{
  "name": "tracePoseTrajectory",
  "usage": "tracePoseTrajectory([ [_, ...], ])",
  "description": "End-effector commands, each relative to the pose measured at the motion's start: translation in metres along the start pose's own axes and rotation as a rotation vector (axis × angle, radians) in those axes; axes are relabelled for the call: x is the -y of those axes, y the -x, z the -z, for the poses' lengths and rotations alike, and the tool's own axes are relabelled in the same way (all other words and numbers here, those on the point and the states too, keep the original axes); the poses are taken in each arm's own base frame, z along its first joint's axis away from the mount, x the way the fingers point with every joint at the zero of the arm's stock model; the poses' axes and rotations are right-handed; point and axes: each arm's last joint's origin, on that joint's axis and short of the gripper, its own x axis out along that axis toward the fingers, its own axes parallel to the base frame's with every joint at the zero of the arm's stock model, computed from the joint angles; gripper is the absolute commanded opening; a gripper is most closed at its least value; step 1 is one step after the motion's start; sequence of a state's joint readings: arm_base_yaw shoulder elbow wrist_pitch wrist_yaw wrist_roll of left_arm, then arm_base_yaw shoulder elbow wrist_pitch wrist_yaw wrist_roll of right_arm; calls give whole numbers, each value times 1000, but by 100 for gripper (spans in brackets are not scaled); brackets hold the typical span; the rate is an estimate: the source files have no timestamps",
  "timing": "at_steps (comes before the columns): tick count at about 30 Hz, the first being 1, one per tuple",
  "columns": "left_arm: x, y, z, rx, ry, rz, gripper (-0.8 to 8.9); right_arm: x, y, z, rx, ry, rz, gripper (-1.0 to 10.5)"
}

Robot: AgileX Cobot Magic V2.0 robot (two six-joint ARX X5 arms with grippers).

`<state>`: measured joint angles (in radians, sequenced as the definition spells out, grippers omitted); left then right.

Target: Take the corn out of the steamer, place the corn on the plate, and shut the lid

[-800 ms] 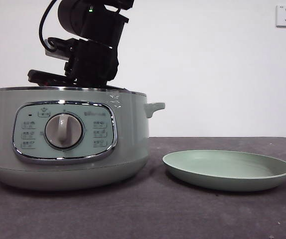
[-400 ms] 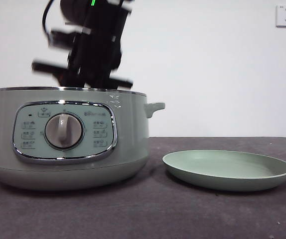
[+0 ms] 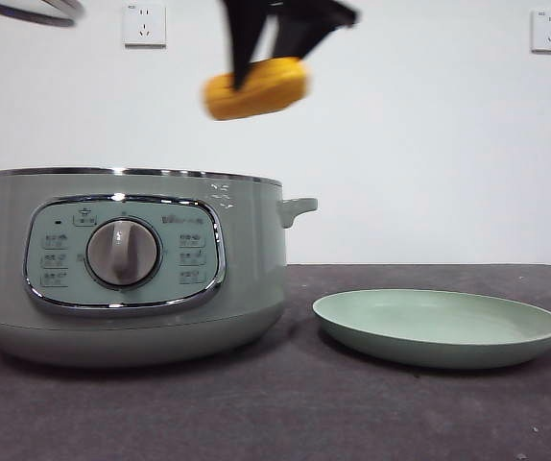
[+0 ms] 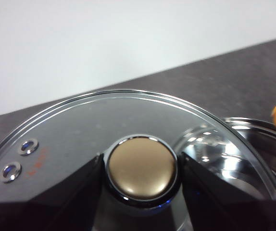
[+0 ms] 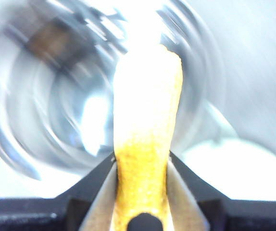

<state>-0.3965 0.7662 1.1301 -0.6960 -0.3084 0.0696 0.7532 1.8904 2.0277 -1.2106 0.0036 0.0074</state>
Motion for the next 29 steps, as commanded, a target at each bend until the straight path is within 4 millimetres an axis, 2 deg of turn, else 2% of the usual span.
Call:
tracePoseTrajectory([
  [1,2,-4,-11,65,8,37,-9,13,10,11,-63,-25,25,-15],
  [6,10,-22,-13,40,2,114,-9,42,23,23,-126,-95,105,-16],
  [12,16,-36,-13,8,-3,165,-9,73,19,34,-164,-210,145,-16],
  [15,16,-38,-13,7,-3,172,-9,82,11,47,-223,-236,172,-16],
  [21,17,-38,-16,38,4,182,-9,93,-12,88,-364,-284,185,-16],
  [29,17,-39,-17,47,27,185,-9,90,-50,126,-300,-328,191,-16],
])
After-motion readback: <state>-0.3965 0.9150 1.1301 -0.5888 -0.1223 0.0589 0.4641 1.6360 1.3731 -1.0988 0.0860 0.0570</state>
